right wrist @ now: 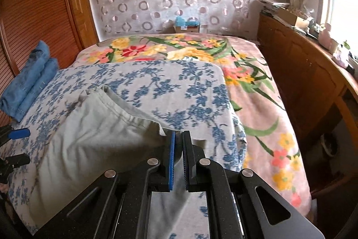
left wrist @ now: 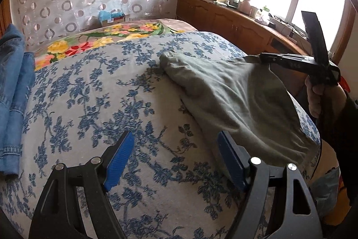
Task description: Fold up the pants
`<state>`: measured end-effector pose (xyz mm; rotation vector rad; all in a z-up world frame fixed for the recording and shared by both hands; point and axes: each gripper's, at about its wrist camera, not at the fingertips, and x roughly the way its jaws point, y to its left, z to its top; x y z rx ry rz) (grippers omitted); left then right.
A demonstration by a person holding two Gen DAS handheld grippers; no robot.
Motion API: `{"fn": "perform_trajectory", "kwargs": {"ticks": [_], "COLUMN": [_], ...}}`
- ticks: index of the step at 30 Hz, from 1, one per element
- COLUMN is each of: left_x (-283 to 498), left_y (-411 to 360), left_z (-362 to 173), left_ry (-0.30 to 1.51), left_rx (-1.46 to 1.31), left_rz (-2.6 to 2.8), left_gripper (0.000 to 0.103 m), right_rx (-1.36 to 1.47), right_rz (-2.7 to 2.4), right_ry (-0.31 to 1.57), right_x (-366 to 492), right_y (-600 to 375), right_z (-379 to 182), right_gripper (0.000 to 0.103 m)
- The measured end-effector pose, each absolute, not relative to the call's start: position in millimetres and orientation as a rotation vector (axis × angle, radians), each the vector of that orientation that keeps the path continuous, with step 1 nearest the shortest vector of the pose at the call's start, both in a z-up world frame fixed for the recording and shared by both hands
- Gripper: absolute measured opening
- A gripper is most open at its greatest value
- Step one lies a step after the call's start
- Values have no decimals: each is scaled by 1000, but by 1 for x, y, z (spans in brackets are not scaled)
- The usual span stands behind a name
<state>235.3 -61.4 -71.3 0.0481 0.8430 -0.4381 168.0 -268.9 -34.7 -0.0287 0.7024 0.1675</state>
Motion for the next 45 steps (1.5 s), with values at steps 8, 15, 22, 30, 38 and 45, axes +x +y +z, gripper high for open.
{"fn": "perform_trajectory", "kwargs": {"ticks": [8,15,22,30,38,45], "left_x": [244,248,252,251,249,248], "left_y": [-74,-80,-81,-85,-88,-91], "left_z": [-71,-76,-85,-94,-94,-96], "left_ry": [846,858,879,897,898,899], "left_rx": [66,70,71,86,108,138], "left_rz": [-449,-454,-451,-448,-442,-432], "left_gripper": [78,78,78,78,80,81], "right_rx": [-40,-27,10,4,-32,39], "right_rz": [96,105,105,116,28,21], "right_ry": [690,717,714,753,788,724], "right_x": [172,171,162,164,190,172], "right_y": [-269,-267,-274,-275,-277,-284], "right_z": [-35,-37,-36,-46,-51,-36], "right_gripper": [5,6,23,26,26,26]}}
